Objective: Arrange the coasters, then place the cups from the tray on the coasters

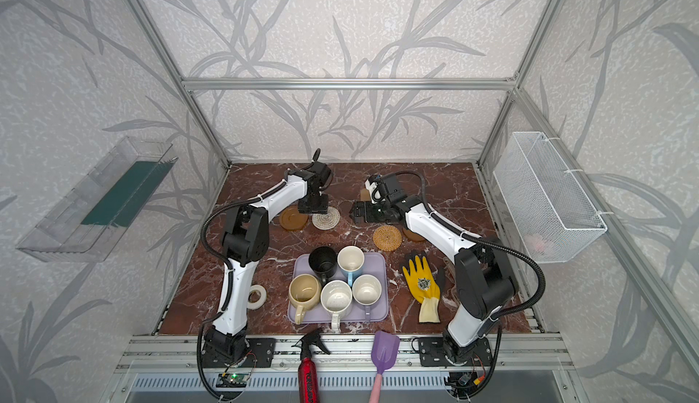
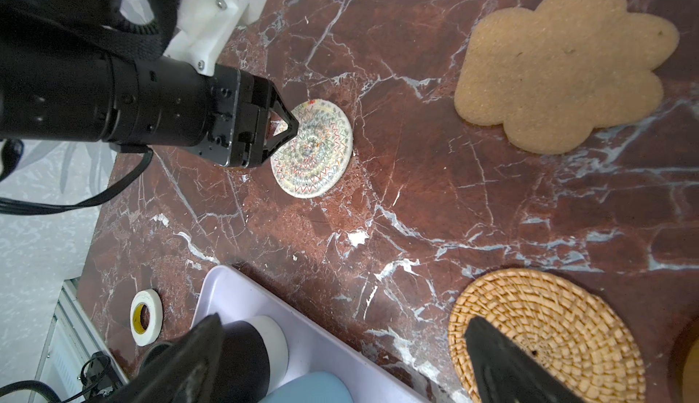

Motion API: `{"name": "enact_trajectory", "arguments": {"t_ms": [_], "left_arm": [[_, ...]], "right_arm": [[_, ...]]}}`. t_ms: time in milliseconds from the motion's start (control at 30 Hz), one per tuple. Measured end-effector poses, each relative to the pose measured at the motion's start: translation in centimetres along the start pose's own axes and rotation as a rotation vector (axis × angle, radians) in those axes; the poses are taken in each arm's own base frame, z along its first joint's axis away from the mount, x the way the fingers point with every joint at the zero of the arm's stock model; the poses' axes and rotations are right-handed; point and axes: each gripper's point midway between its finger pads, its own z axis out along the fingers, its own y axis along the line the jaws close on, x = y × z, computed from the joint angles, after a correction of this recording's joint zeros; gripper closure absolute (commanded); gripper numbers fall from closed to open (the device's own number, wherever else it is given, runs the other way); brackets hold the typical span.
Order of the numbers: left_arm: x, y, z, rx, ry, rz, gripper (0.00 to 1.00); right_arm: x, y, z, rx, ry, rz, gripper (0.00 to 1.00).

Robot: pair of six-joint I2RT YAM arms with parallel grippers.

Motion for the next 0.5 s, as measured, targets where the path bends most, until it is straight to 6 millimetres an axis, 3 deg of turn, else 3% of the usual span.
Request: {"name": "enact_trajectory", "arguments": {"t_ms": [133,267,500], "left_arm": [[-0.7,0.4,-2.4,0.007,-0.044,-0.014,0.19],[-1.8,0.6,-6.8,0.047,-0.128,-0.036,0.01],[-0.3,0.2,-14.2,0.229,-0.243,-0.051,0.01]], "right_arm": [[0.0,-0.1,-0.4,0.014,-0.004,0.000,0.01],[0.3,-0.5,-1.4,0.045,-0.006,-0.002,0.01],[2.0,-1.2,-3.9,0.088,-0.010,-0.027,0.00]]}}
